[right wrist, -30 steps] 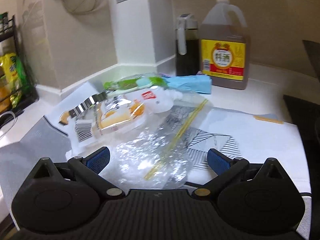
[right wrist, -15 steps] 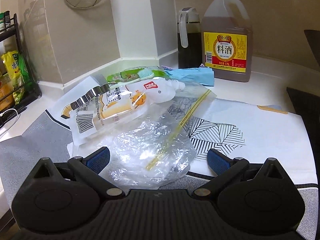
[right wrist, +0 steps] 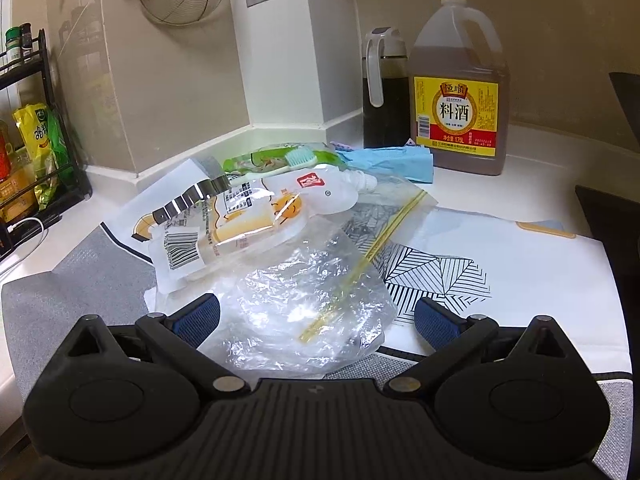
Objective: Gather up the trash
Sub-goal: 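Grasp the clear plastic bag with the right tool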
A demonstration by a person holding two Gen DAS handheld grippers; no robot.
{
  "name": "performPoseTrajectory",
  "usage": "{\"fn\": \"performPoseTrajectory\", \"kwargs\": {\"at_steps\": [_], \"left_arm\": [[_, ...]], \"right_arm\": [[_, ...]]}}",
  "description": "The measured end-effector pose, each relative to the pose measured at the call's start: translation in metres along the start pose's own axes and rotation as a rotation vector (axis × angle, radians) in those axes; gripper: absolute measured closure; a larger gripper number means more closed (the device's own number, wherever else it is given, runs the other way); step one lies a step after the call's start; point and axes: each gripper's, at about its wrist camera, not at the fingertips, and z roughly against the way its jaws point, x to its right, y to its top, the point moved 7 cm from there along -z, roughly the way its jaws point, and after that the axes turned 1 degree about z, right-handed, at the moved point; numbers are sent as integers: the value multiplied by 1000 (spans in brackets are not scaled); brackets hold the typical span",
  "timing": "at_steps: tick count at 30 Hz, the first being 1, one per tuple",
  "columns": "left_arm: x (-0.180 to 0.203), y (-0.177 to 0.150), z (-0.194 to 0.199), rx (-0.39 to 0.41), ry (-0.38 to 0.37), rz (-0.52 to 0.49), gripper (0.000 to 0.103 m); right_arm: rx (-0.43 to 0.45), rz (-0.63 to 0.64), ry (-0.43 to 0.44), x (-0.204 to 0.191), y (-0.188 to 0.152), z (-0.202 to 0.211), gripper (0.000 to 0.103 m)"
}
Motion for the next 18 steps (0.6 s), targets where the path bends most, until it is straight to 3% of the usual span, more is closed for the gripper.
{"fn": "performPoseTrajectory", "kwargs": {"at_steps": [5, 9, 12, 18], "left_arm": [[23, -21, -67, -52, -14, -35, 0], [53, -28, -119, -71, -59, -63, 0], [77, -31, -159, -111, -136, -64, 0], [112, -39, -212, -155, -185, -82, 0]], "right_arm": [[11, -2, 11, 1, 0, 4, 0], [14, 6, 18, 3, 1, 6, 0], [18, 1, 13, 7, 1, 5, 0], [-16, -69, 32, 19, -4, -3, 0]]}}
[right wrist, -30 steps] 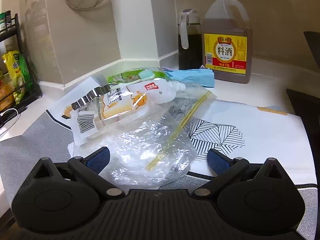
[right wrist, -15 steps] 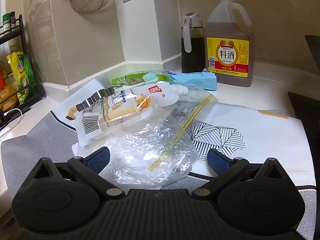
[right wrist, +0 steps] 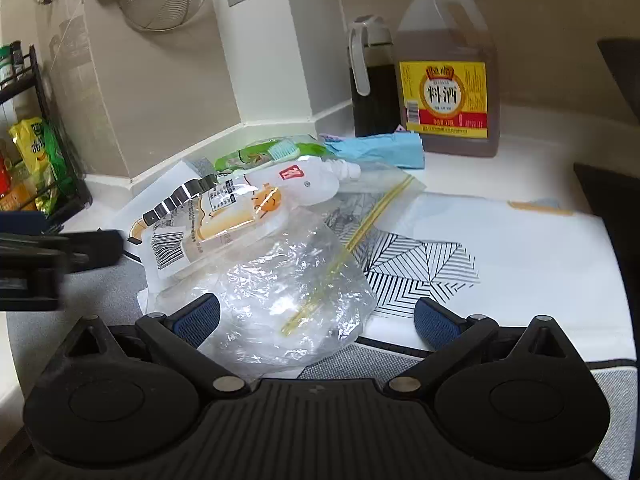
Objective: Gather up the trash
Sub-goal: 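Grasp the clear plastic bag with the right tool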
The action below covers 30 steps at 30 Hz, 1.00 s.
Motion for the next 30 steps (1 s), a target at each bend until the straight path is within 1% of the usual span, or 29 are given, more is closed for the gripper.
{"fn": "performPoseTrajectory", "kwargs": {"at_steps": [3, 5, 6, 7, 8, 9, 10, 11, 12, 13, 14, 15, 16, 17, 18, 21, 25, 27, 28, 29, 30], "left_arm": [[5, 1, -18, -49, -60, 58, 0], [6, 3, -28, -64, -76, 98, 0], [7, 4, -32, -74, -74, 110, 0], [6, 5, -35, -84, -66, 121, 0], [6, 5, -39, -92, -53, 130, 0], [5, 6, -41, -93, -39, 136, 1], [4, 8, -42, -96, -27, 141, 9], [3, 8, -43, -108, -23, 146, 18], [2, 7, -44, -127, -30, 158, 40], [0, 5, -46, -152, -41, 176, 56], [-2, 4, -45, -159, -42, 193, 63], [-5, 3, -42, -145, -28, 198, 81], [-7, 3, -39, -135, -22, 194, 100], [-10, 2, -35, -134, -27, 194, 103], [-13, 1, -30, -130, -29, 203, 103], [-24, 2, -8, -77, -23, 212, 103], [-37, 0, 20, -43, -27, 232, 103], [-38, 0, 30, -23, -35, 216, 103], [-36, 0, 33, -12, -51, 202, 103], [-33, 1, 35, -4, -60, 184, 101], [-30, 2, 35, 0, -59, 169, 95]], "right_arm": [[0, -18, 14, 2, 0, -1, 0], [2, -19, 22, 1, 0, -1, 0], [2, -17, 29, 0, 0, -1, 5], [3, -13, 35, -1, 0, -1, 17], [6, -9, 39, -2, 0, 0, 25], [9, -7, 42, -3, 1, 1, 42], [11, -10, 43, -2, 1, 1, 57], [12, -17, 49, -1, 1, 2, 64], [12, -27, 54, 0, 1, 3, 76], [9, -38, 45, 3, 1, 3, 87], [4, -48, 33, 5, 1, 4, 92], [-1, -57, 27, 8, 1, 4, 97], [3, -65, 24, 10, 1, 7, 97], [12, -69, 21, 11, 2, 10, 98], [26, -69, 17, 12, 3, 16, 98], [47, -76, 9, 16, 3, 34, 98], [40, -87, -24, 26, -5, 62, 99], [44, -82, -27, 28, -13, 79, 99], [43, -78, -22, 29, -17, 85, 99], [39, -75, -11, 29, -20, 90, 99], [41, -75, -3, 28, -22, 93, 98]]}}
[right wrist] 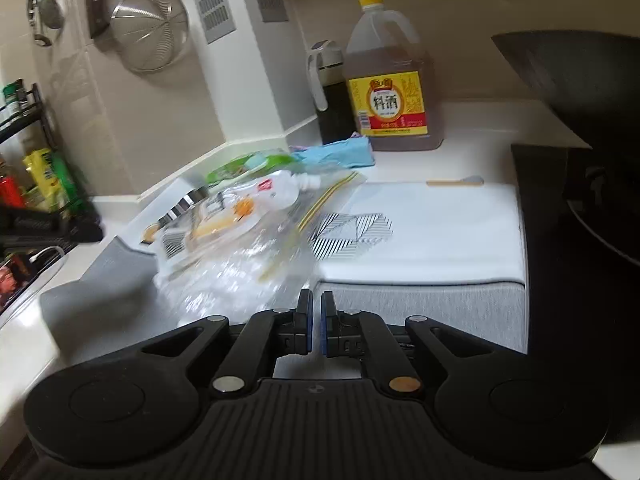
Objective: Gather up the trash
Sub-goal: 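Grasp the clear plastic bag with the right tool, then grasp the white sauce pouch with the left tool while right holds the bag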
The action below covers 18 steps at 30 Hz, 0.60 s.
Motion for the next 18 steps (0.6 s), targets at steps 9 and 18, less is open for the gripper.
{"fn": "performPoseTrajectory", "kwargs": {"at_steps": [9, 18], "left_arm": [[57, 11, -30, 29, -12, -143, 18], [79, 4, -91, -86, 2, -210, 18]], "right_arm": [[-10, 25, -2, -6, 1, -17, 49], [-14, 32, 10, -9, 15, -50, 34]]}}
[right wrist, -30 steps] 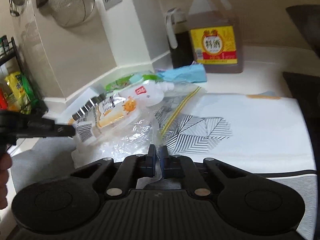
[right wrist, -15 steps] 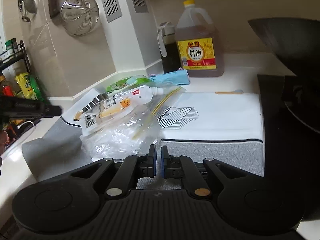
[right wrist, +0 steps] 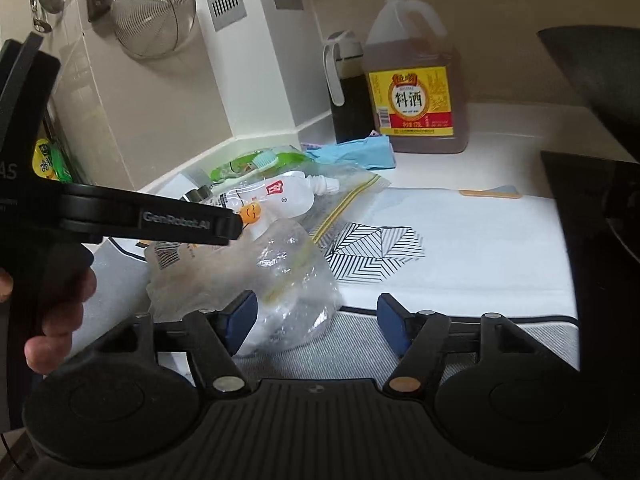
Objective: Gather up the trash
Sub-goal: 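Grasp the white sauce pouch with the left tool while right holds the bag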
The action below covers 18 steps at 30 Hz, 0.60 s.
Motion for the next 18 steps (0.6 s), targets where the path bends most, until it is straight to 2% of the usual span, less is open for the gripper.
{"fn": "performPoseTrajectory", "kwargs": {"at_steps": [2, 6, 8, 9, 10, 11, 12, 13, 15, 18], "left_arm": [[-1, -1, -8, -20, 0, 5, 18], [-1, -1, -17, -30, 2, 6, 20], [1, -1, -17, -31, -20, 13, 38], [3, -1, -15, -32, -36, 16, 55], [5, 0, -12, -24, -44, 16, 67], [7, 0, -8, -10, -52, 11, 75], [10, 1, -4, 1, -61, 1, 94], [11, 1, 1, 5, -67, -3, 103], [11, 0, 12, 15, -84, 17, 103], [4, 0, 32, 54, -88, 37, 103]], "right_arm": [[-15, -7, 3, 0, 1, -9, 33], [-29, -26, 19, -3, 1, -20, 24], [-25, -24, 25, -7, 0, -23, 22], [-24, -18, 28, -9, 0, -23, 25], [-24, -11, 37, -11, -1, -23, 41], [-26, -6, 56, -14, -2, -24, 54], [-35, -4, 72, -16, -3, -24, 76], [-38, -7, 81, -16, -3, -24, 88], [-17, -27, 85, -13, -2, -21, 97], [23, -36, 74, -7, -2, -8, 100]]}}
